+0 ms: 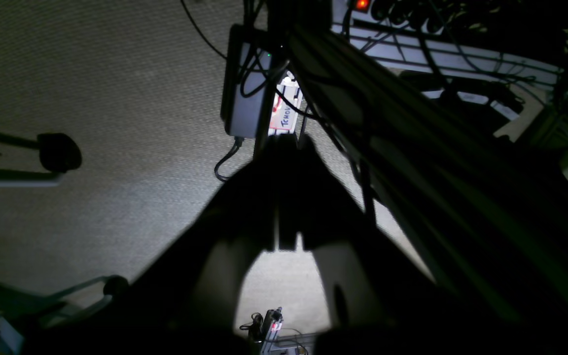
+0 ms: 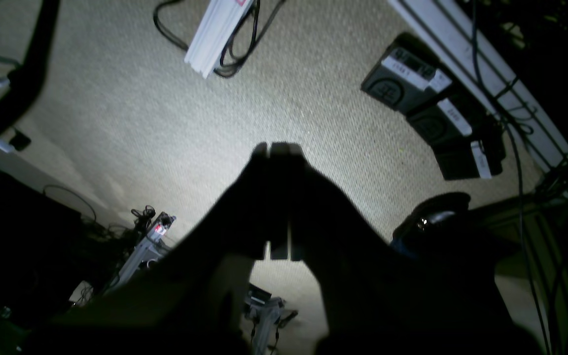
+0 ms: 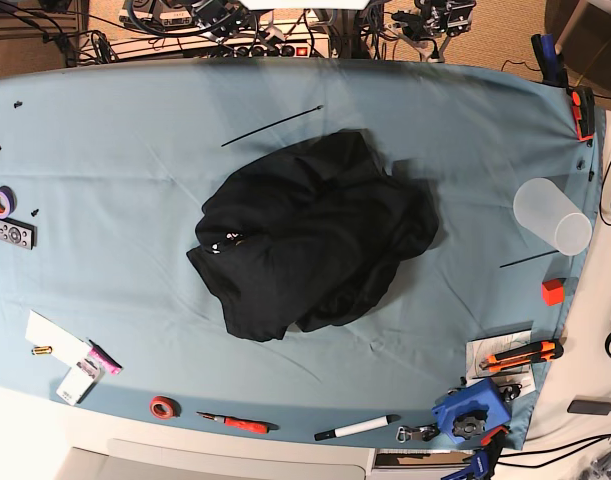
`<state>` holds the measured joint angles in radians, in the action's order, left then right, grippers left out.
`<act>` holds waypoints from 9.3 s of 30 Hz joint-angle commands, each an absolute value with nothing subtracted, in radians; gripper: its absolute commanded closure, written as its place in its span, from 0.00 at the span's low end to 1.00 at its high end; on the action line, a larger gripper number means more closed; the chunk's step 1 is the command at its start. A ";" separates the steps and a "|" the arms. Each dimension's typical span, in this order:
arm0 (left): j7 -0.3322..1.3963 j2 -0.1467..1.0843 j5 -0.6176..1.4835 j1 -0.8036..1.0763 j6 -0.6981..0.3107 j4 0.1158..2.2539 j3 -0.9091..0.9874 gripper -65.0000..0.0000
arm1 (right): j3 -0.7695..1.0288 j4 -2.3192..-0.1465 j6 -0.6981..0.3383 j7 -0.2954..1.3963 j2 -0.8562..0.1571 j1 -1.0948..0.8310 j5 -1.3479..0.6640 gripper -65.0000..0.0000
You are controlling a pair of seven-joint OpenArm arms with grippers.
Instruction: Layout the t-shirt on the table in an organized manner, then fold the t-shirt properly
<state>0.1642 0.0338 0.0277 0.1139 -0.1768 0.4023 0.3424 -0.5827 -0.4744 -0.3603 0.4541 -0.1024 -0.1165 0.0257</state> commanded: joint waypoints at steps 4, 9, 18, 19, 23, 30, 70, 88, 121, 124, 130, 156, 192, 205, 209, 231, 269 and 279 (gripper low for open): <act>0.164 0.036 0.031 0.117 -0.184 0.409 0.343 1.00 | -0.581 -0.481 -0.369 0.471 -0.108 -0.117 0.019 1.00; 0.164 0.036 0.031 0.117 -0.184 0.409 0.343 1.00 | -0.581 -0.481 -0.369 0.471 -0.109 -0.117 0.019 1.00; 0.164 0.039 0.031 0.117 -0.185 0.409 0.343 1.00 | -0.581 -0.481 -0.369 0.471 -0.109 -0.117 0.019 1.00; 0.164 0.042 0.031 0.117 -0.185 0.409 0.343 1.00 | -0.581 -0.481 -0.369 0.471 -0.109 -0.117 0.019 1.00; 0.163 0.055 0.031 0.126 -0.239 0.410 0.343 1.00 | -0.581 -0.481 -0.369 0.479 -0.116 -0.123 0.019 1.00; 0.160 0.072 0.031 0.198 -0.286 0.479 0.343 1.00 | -0.581 -0.529 -0.369 0.508 -0.149 -0.169 0.015 1.00; 0.833 0.159 0.540 0.983 -0.417 2.123 0.484 1.00 | 0.185 -2.046 -0.527 1.114 -0.462 -0.933 -0.604 1.00; 0.760 0.159 0.614 0.751 -0.448 2.356 0.578 1.00 | 0.368 -2.311 -0.558 1.120 -0.462 -0.772 -0.698 1.00; 0.329 0.352 -0.503 0.197 -0.438 1.918 -0.284 0.72 | 0.368 -2.309 -0.453 1.002 -0.459 -0.574 -0.466 0.56; 0.332 0.352 -0.568 0.152 -0.439 1.881 -0.323 0.72 | 0.368 -2.309 -0.452 1.002 -0.456 -0.574 -0.450 0.56; 0.333 0.352 -0.592 0.118 -0.485 1.797 -0.338 0.72 | 0.368 -2.309 -0.451 1.001 -0.457 -0.574 -0.425 0.56; 0.642 0.352 -0.276 -0.200 -0.075 1.724 -0.337 1.00 | 0.368 -2.309 -0.451 0.976 -0.457 -0.573 -0.424 0.56; 0.791 0.341 -0.001 0.057 -0.355 1.943 -0.338 0.48 | 0.368 -2.308 -0.414 0.969 -0.457 -0.562 -0.365 0.56; 0.795 0.244 -0.086 -0.001 -0.155 1.815 -0.338 0.73 | 0.368 -2.308 -0.414 0.972 -0.457 -0.562 -0.365 0.56; 0.868 0.244 -0.091 -0.036 -0.010 1.815 -0.337 1.00 | 0.368 -2.308 -0.414 0.972 -0.457 -0.562 -0.365 0.56; 0.950 0.253 -0.090 -0.238 -0.021 1.815 0.025 1.00 | 0.368 -2.308 -0.414 0.930 -0.457 -0.561 -0.366 0.56; 0.780 0.355 -0.128 -0.084 -0.506 1.932 -0.397 0.56 | 0.368 -2.308 -0.414 0.947 -0.456 -0.534 -0.366 0.56; 0.761 0.354 -0.315 -0.084 -0.312 1.850 -0.568 0.56 | 0.368 -2.308 -0.414 0.954 -0.456 -0.534 -0.366 0.56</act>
